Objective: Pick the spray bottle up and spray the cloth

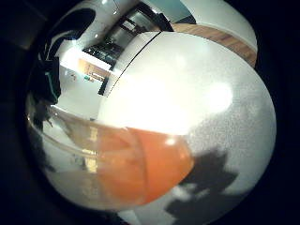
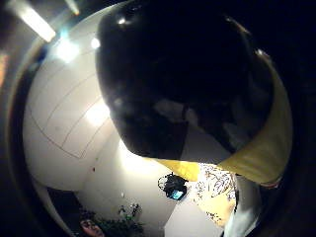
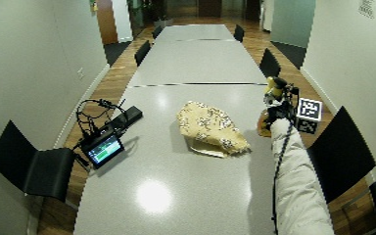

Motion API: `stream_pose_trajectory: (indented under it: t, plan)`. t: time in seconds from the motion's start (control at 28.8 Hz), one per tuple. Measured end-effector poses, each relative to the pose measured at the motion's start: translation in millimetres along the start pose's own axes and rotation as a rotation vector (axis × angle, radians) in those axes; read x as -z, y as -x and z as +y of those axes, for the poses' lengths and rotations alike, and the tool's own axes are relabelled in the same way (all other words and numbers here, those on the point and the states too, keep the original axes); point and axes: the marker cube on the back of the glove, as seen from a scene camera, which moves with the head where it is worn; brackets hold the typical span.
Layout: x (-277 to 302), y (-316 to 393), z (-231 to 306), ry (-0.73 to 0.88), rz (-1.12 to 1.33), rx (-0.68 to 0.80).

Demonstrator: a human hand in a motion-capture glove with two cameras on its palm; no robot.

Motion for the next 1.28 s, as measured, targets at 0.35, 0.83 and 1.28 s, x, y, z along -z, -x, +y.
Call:
stream_pose_trajectory:
  t: [0.35,0.83,1.28]
  plan:
    - [16,29,-4,-0.035,0.238,0.127]
    - [-46,165,-2,0.083,1.103,0.776]
    - [-68,162,14,0.138,1.047,0.772]
